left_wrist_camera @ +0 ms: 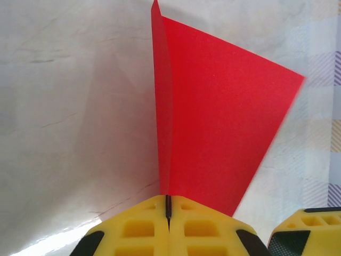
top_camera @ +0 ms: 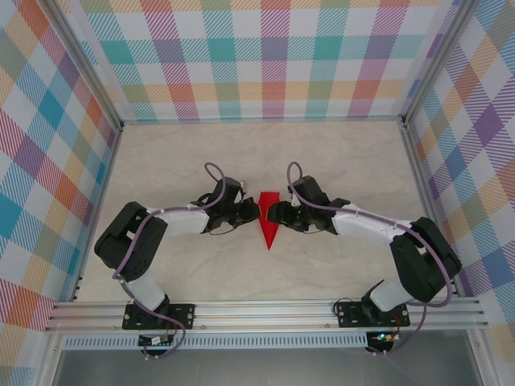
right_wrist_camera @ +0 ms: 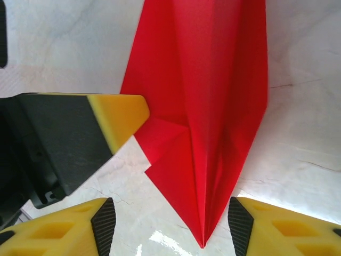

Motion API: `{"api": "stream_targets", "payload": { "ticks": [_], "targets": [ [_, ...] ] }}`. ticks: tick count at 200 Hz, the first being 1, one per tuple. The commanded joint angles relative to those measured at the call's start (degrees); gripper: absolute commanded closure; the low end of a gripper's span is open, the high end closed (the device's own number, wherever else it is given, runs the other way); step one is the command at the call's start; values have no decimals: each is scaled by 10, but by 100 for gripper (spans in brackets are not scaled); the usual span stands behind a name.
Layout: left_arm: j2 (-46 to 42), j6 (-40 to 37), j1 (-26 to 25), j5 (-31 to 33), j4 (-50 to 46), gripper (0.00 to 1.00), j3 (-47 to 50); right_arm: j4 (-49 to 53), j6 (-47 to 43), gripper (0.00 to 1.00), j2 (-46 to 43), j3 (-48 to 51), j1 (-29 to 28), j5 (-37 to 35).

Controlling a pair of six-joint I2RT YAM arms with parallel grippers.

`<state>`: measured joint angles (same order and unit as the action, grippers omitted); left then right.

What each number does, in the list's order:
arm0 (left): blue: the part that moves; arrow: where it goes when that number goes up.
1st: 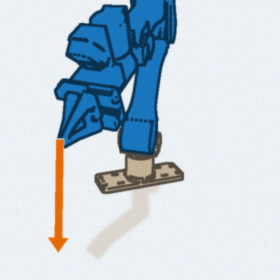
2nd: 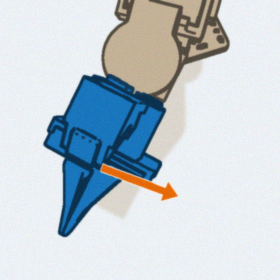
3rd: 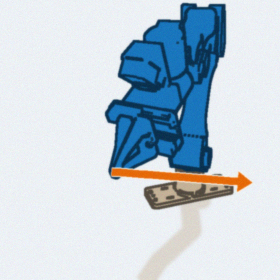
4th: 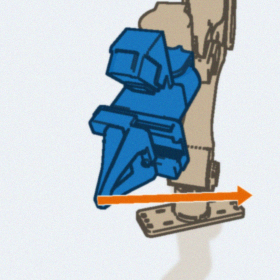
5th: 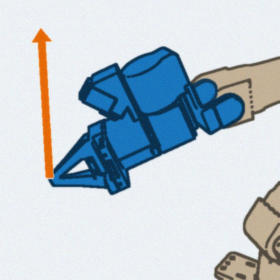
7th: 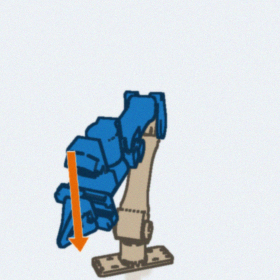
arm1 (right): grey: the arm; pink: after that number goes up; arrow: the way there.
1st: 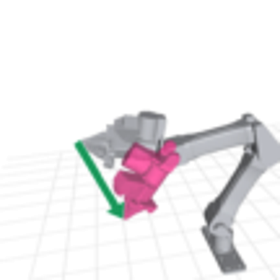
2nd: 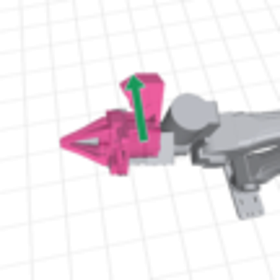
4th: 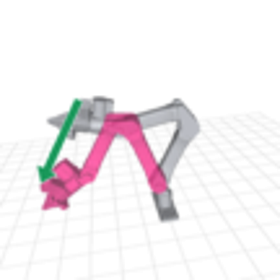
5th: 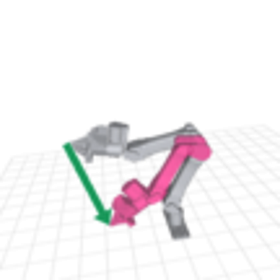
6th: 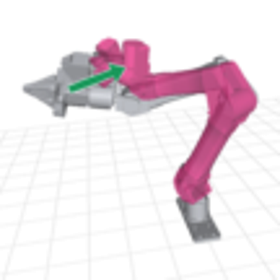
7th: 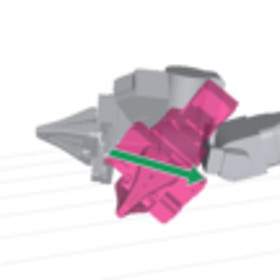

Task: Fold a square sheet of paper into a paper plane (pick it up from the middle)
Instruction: Turn over a paper plane at the center of the table, then move the paper plane to the center of the table.

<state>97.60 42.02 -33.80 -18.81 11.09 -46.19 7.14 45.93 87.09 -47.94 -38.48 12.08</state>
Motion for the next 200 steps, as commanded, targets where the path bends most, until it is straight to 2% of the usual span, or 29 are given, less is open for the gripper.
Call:
{"api": "stream_targets", "payload": {
  "ticks": [1, 40, 94, 200],
  "targets": [
    [9, 3, 8, 7, 19, 100, 14, -11, 2, 41, 27, -33, -11, -5],
    [13, -1, 10, 20, 10, 100, 22, -2, -4, 42, 67, -60, -16, -3],
    [14, -3, 10, 21, 4, 100, 20, -4, -18, 42, 76, -68, -27, 8],
    [19, 3, 10, 30, -5, 100, 19, 87, -21, 37, 105, -94, -35, -65]
  ]
}}
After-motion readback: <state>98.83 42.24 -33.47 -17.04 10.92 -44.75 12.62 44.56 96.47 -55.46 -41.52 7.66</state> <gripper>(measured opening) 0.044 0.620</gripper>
